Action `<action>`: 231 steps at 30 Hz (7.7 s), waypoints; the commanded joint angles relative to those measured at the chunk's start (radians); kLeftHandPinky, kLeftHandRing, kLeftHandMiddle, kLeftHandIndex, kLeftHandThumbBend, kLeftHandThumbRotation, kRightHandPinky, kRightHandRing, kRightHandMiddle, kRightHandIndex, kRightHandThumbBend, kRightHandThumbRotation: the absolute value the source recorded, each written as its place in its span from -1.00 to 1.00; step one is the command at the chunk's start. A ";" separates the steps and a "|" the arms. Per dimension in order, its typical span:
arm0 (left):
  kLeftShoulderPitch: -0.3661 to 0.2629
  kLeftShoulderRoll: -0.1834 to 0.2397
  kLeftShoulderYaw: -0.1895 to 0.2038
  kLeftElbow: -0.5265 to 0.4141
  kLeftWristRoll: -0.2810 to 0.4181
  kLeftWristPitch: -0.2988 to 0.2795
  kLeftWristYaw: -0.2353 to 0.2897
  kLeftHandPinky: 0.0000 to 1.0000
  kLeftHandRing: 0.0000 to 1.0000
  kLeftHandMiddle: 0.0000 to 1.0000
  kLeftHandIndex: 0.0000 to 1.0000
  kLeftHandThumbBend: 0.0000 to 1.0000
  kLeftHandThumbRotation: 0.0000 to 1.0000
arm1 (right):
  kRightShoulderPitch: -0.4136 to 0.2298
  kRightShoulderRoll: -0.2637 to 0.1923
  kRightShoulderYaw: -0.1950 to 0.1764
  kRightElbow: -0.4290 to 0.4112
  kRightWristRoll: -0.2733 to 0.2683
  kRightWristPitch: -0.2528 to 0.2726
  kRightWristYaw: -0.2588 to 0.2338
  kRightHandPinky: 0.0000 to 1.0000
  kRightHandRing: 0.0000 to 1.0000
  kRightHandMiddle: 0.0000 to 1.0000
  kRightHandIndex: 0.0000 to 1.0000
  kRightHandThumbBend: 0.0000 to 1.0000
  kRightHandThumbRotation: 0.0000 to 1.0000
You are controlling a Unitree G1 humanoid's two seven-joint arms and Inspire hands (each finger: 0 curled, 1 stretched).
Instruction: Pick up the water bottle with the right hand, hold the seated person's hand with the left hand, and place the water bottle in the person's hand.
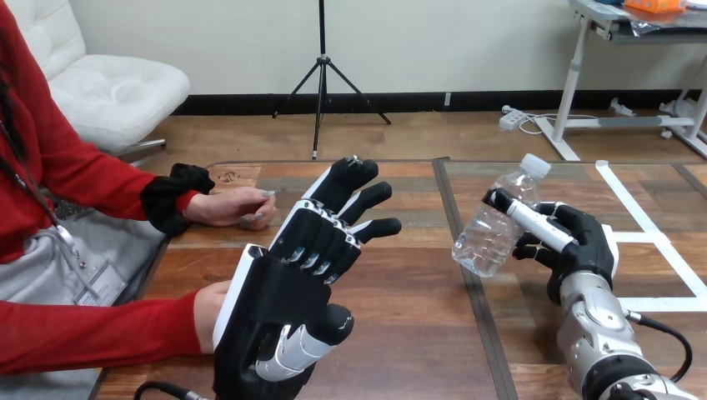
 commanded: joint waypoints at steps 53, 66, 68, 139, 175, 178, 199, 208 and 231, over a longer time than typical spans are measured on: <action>-0.054 0.180 0.174 -0.138 0.428 0.112 0.272 0.54 0.68 0.75 0.74 1.00 0.12 | 0.259 0.068 0.084 -0.565 0.102 -0.113 0.304 -0.83 -0.80 -0.71 -0.61 -0.14 -1.00; -0.066 0.283 0.239 -0.173 0.523 0.116 0.310 0.55 0.68 0.74 0.73 1.00 0.18 | 0.364 0.085 0.121 -0.773 0.137 -0.019 0.339 -0.87 -0.84 -0.74 -0.65 -0.25 -1.00; -0.070 0.300 0.251 -0.172 0.531 0.108 0.313 0.56 0.69 0.74 0.74 1.00 0.18 | 0.379 0.086 0.126 -0.802 0.139 -0.006 0.342 -0.88 -0.84 -0.75 -0.65 -0.24 -1.00; -0.265 0.767 0.301 0.022 0.782 0.133 0.264 0.55 0.71 0.76 0.77 1.00 -0.26 | 0.644 0.073 0.254 -1.173 0.115 0.064 0.426 -0.89 -0.83 -0.77 -0.72 -0.16 -1.00; -0.421 0.882 0.158 0.288 0.907 0.140 0.203 0.63 0.80 0.82 0.84 1.00 -0.31 | 0.695 0.044 0.267 -1.432 0.130 0.198 0.402 -0.83 -0.76 -0.66 -0.60 0.18 -1.00; -0.435 0.888 0.141 0.325 0.932 0.129 0.225 0.62 0.79 0.81 0.83 1.00 -0.31 | 0.697 0.043 0.267 -1.457 0.142 0.217 0.405 -0.83 -0.75 -0.66 -0.60 0.20 -1.00; -0.477 0.903 0.081 0.390 1.034 0.192 0.250 0.62 0.76 0.78 0.78 1.00 -0.36 | 0.714 0.031 0.276 -1.588 0.170 0.279 0.398 -0.84 -0.78 -0.68 -0.63 0.16 -1.00; -0.504 0.908 0.057 0.445 1.048 0.176 0.285 0.64 0.75 0.76 0.76 1.00 -0.42 | 0.716 0.025 0.272 -1.641 0.202 0.319 0.397 -0.89 -0.83 -0.73 -0.66 0.06 -1.00; -0.549 0.903 -0.004 0.513 1.142 0.200 0.405 0.58 0.67 0.68 0.69 1.00 -0.40 | 0.728 0.009 0.277 -1.764 0.181 0.386 0.351 -0.98 -0.91 -0.82 -0.76 -0.04 -1.00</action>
